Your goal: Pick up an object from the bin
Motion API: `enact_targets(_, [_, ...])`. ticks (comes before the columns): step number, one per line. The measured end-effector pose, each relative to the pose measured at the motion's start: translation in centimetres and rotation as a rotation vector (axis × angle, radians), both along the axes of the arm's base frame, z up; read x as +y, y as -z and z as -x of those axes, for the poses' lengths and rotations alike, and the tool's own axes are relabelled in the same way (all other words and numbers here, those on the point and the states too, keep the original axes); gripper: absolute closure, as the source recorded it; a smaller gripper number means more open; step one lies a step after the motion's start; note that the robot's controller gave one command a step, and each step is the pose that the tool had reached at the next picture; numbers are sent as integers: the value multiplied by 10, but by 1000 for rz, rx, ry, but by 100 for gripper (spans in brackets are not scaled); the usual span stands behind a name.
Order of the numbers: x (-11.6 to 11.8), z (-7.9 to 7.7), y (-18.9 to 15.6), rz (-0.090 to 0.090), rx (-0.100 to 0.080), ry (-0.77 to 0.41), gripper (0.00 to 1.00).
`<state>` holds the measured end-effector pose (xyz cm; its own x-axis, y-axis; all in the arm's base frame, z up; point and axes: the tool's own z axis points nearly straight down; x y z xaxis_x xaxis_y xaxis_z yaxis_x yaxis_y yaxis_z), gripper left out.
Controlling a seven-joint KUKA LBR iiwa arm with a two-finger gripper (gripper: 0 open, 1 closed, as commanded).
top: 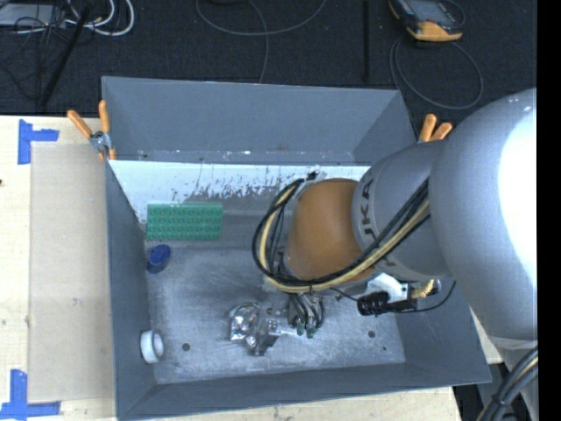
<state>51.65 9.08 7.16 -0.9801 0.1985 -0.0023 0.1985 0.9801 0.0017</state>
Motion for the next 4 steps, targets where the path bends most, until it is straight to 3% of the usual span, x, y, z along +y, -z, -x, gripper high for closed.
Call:
enact_targets(1, [41, 3, -2, 0, 2, 140, 0])
enact_targets(2, [41, 3, -3, -1, 4, 140, 100])
enact_targets(3, [36, -5, -97, -1, -4, 108, 100])
enact_targets(4, [36, 14, 0, 1, 5, -170, 100])
